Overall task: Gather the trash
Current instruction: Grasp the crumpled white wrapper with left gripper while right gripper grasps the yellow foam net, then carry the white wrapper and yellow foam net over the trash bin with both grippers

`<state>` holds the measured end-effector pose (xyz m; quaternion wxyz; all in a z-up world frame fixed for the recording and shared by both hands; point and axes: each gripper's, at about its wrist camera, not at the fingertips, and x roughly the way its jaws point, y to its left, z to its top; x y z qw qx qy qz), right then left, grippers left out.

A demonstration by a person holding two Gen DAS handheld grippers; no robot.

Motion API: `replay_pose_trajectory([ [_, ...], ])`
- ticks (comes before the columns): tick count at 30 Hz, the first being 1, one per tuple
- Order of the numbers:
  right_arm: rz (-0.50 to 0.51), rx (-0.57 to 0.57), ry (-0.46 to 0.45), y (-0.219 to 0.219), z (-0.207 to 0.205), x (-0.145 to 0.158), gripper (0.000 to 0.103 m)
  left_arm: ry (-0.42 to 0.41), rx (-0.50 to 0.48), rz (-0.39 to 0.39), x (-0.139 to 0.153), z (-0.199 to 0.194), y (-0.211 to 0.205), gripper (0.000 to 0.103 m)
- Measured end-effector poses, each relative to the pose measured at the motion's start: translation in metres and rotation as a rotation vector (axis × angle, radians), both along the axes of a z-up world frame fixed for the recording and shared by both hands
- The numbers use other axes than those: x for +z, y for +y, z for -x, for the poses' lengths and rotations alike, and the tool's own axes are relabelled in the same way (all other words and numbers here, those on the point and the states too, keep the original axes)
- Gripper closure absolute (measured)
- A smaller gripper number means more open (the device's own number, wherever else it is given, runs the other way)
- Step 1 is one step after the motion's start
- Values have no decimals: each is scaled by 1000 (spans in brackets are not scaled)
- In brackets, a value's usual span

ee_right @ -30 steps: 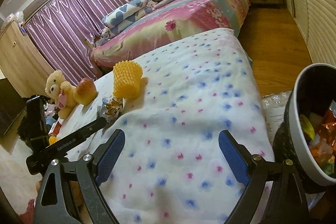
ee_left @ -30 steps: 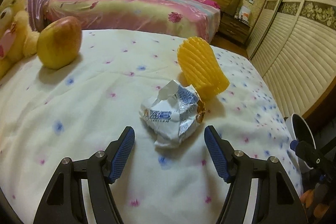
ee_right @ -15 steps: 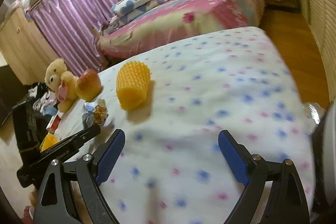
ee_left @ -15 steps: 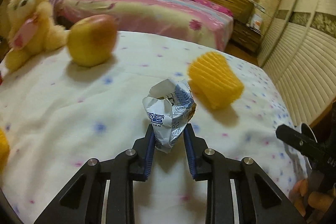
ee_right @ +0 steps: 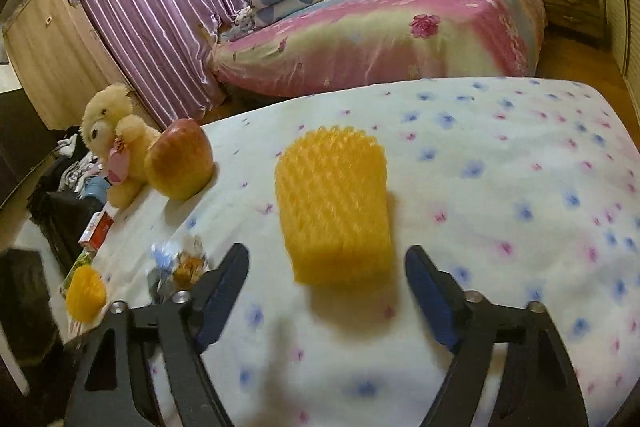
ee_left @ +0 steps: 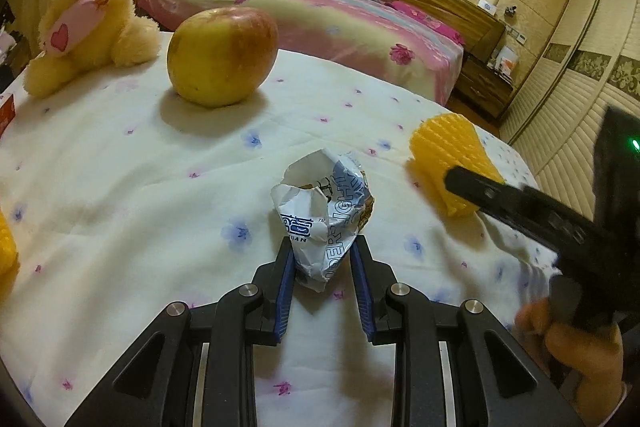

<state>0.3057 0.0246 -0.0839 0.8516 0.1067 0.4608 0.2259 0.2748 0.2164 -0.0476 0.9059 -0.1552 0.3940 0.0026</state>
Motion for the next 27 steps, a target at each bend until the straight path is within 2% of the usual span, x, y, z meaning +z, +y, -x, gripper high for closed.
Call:
replay_pose_trajectory([
  [2,2,-11,13,1,-5,-3,44,-1,-3,-7,0,0,-1,77],
  [3,3,-14,19,0,-6,-5,56,0,-4,-8,0,1,-1,77],
  [6,-4,-18,10,-2,-1,-4,67,2,-11,-14,0,0,-2,77],
  [14,-19,-37,-1,-30,36,5,73,-4,-40,-80,7,4,-17,77],
  [20,-30,-86,-28,-60,70,15,74,0,-113,-56,11,23,-44,77],
  [27,-43,-171,-48,-94,105,25,74,-20,-178,-66,23,42,-71,77],
])
